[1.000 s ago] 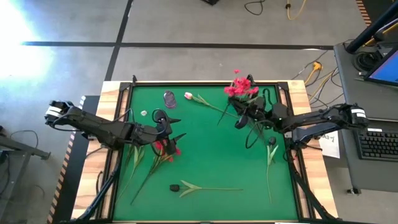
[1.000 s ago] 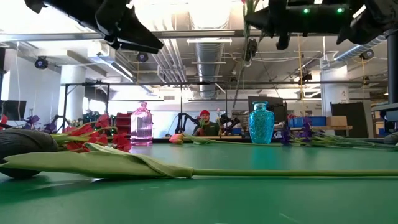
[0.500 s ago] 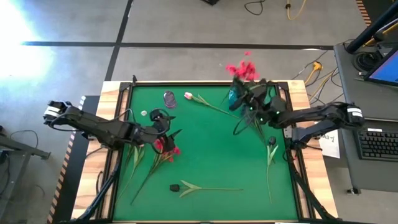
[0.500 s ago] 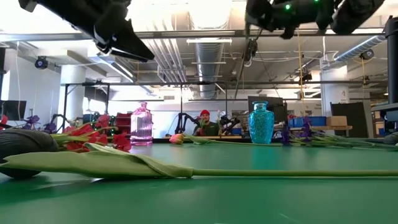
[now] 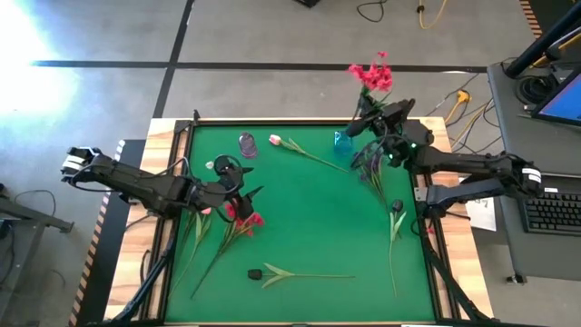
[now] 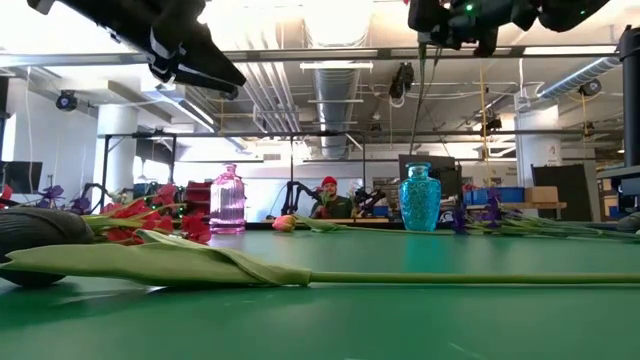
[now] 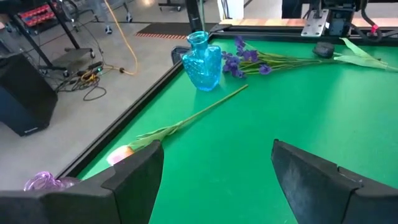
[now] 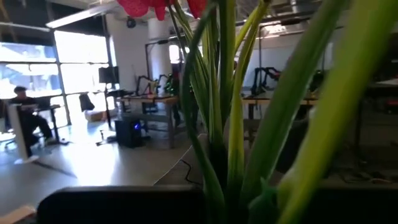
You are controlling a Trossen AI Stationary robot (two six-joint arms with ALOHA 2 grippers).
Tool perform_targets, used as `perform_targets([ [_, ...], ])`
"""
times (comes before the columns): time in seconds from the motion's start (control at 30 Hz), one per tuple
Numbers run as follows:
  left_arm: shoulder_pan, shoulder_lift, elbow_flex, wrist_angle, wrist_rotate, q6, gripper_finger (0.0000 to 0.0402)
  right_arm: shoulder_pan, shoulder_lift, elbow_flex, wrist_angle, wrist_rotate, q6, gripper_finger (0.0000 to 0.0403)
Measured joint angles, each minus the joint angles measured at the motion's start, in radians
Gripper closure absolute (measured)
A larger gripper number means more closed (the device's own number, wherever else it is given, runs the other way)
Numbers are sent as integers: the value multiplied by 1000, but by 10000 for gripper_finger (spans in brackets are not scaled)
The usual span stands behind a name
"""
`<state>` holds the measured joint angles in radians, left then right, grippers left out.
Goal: Sort flowers into vase by color
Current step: Put the right red flowers into the blue vase
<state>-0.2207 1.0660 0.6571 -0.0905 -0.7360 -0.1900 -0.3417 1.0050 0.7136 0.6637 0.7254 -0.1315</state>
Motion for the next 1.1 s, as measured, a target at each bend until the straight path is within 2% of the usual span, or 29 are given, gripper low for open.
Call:
perform_targets([
  [0.37, 0, 0, 3, 0, -15, -3, 119, -100, 18, 0, -7, -2, 1, 385],
  [0.7, 0, 2, 3, 0, -16, -8, 119, -117, 79, -1, -1, -3, 27, 382],
  [1.1, 0, 4, 3, -16, -16, -54, 119, -117, 122, -1, -12, 0, 27, 313],
])
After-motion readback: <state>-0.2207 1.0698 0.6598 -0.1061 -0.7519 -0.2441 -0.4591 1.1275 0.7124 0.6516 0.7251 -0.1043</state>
